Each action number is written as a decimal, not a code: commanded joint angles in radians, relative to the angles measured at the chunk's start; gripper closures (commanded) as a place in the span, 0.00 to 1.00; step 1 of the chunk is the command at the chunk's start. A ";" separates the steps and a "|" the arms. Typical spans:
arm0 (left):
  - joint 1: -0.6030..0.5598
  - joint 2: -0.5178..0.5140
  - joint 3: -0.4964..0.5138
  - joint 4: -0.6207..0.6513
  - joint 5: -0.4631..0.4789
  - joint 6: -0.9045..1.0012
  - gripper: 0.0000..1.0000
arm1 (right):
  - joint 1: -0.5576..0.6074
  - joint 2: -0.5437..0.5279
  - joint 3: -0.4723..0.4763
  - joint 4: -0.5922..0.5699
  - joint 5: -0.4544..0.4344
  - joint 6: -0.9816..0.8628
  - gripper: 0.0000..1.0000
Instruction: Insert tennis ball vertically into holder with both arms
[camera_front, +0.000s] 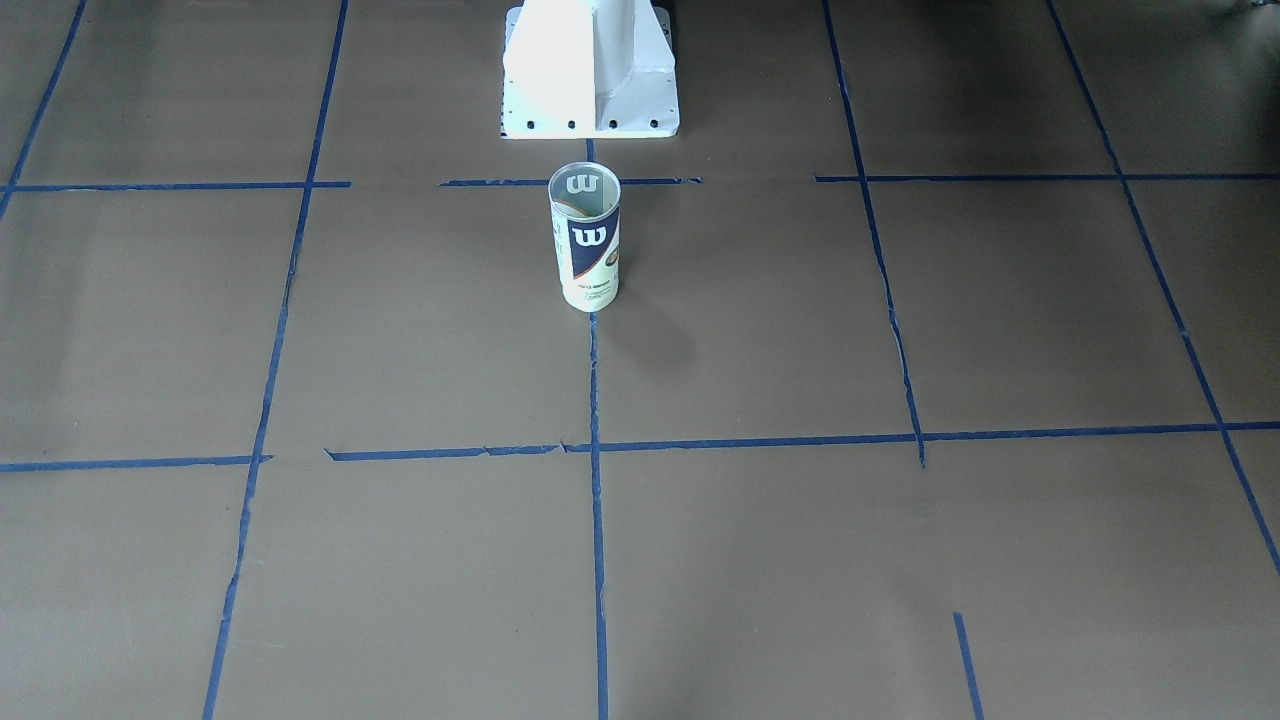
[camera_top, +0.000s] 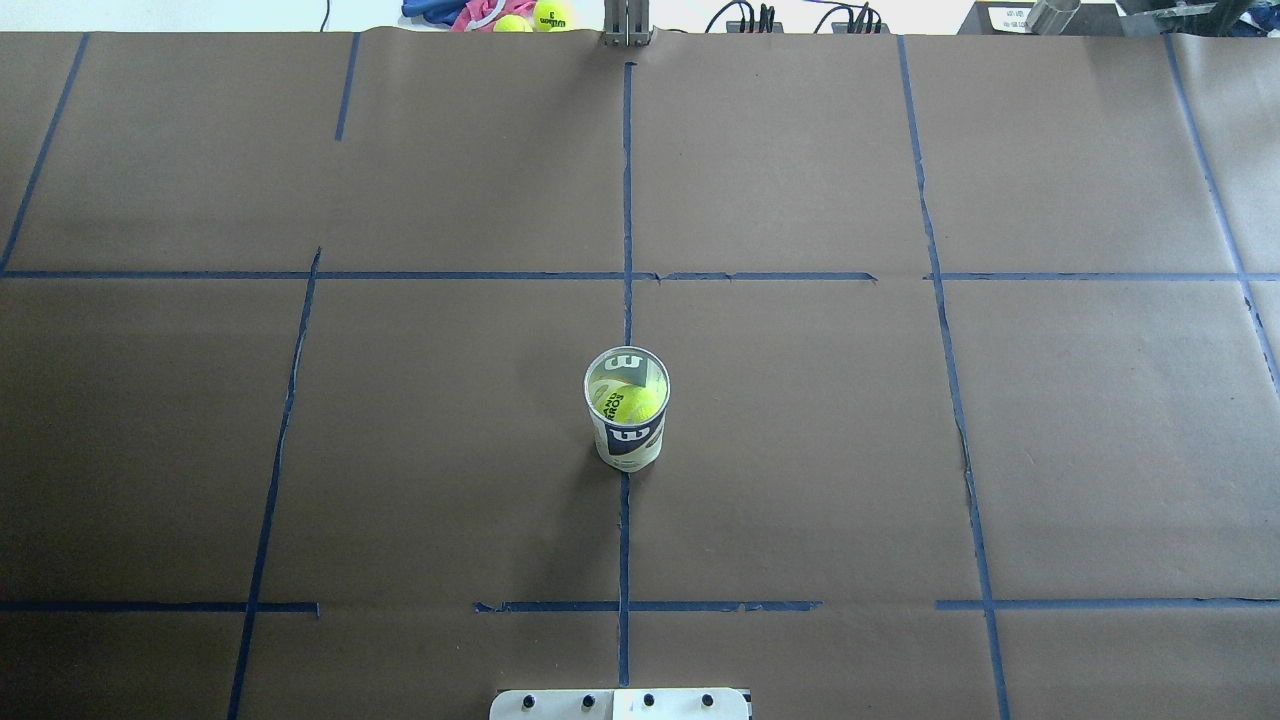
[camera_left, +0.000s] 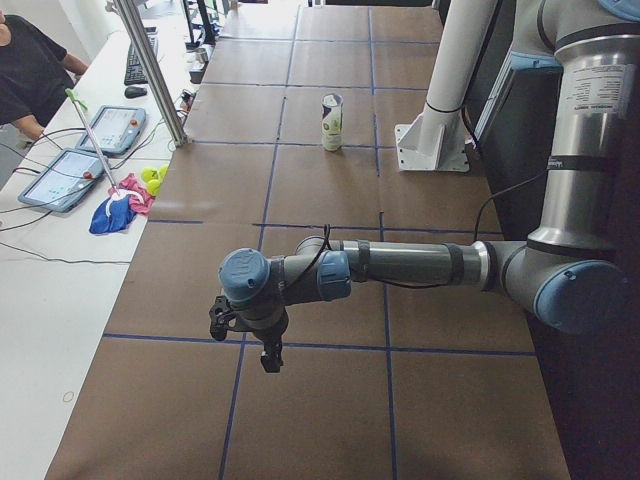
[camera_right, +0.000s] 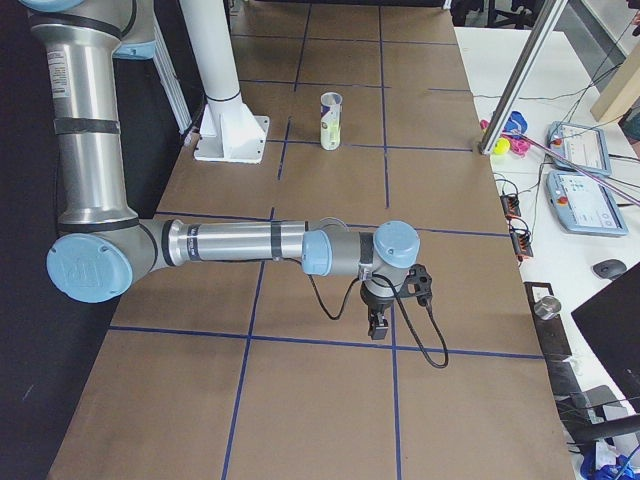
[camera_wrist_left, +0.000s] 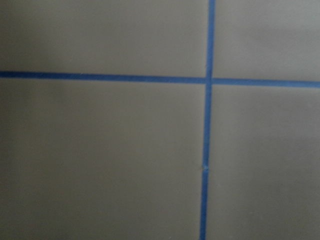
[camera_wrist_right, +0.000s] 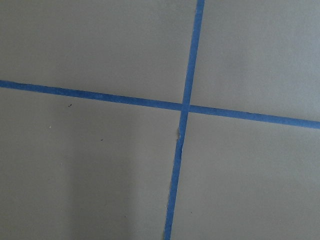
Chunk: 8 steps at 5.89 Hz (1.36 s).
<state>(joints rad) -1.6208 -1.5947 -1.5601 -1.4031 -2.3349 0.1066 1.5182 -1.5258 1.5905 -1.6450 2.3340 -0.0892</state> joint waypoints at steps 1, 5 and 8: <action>0.002 0.013 0.006 -0.031 0.017 0.002 0.00 | 0.002 -0.004 0.000 -0.013 0.005 -0.004 0.00; 0.006 0.019 0.009 -0.101 0.011 0.005 0.00 | 0.048 0.014 0.044 -0.205 -0.004 -0.162 0.00; 0.007 0.125 0.003 -0.242 0.012 0.001 0.00 | 0.046 -0.080 0.145 -0.200 -0.004 -0.147 0.00</action>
<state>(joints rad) -1.6137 -1.5207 -1.5561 -1.5630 -2.3228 0.1092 1.5653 -1.5730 1.6853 -1.8416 2.3306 -0.2423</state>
